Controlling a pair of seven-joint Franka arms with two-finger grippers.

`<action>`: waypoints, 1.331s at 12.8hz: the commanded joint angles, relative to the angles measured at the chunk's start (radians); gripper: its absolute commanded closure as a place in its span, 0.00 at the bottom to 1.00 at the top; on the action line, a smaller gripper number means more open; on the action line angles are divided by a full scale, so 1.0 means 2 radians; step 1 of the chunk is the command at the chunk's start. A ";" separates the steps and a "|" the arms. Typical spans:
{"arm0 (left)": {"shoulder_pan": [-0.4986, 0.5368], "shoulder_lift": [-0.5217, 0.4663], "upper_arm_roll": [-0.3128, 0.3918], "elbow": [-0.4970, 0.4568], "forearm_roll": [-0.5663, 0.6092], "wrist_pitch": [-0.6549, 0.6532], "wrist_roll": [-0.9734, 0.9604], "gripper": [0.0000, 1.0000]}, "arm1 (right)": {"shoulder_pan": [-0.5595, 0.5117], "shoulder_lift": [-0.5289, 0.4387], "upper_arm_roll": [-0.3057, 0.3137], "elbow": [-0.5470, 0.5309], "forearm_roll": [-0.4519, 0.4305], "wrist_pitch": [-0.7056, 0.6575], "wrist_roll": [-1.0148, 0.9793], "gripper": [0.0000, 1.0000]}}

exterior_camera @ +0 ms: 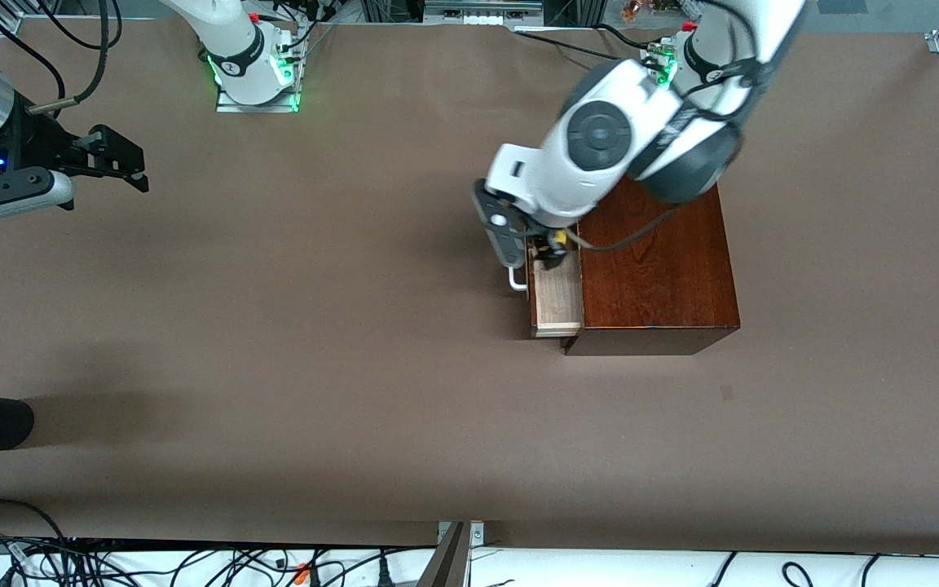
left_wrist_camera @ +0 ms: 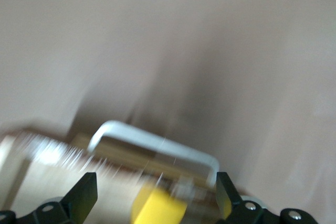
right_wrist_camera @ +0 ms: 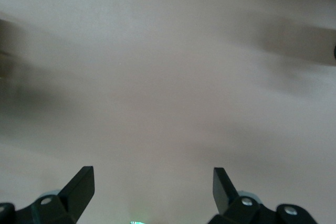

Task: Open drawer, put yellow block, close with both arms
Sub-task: 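Reach the left gripper to the front of the open drawer, then push the drawer shut into the wooden box with the left gripper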

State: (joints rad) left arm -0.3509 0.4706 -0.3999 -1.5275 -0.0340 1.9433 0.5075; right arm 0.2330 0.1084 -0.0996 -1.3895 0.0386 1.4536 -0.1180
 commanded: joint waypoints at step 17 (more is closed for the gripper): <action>-0.004 0.064 0.004 -0.005 0.136 -0.055 0.151 0.00 | -0.010 -0.014 -0.004 -0.010 -0.003 -0.003 -0.020 0.00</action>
State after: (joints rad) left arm -0.3963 0.6205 -0.3917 -1.5291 0.2165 1.8707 0.7647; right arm 0.2228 0.1084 -0.1146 -1.3895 0.0386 1.4536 -0.1509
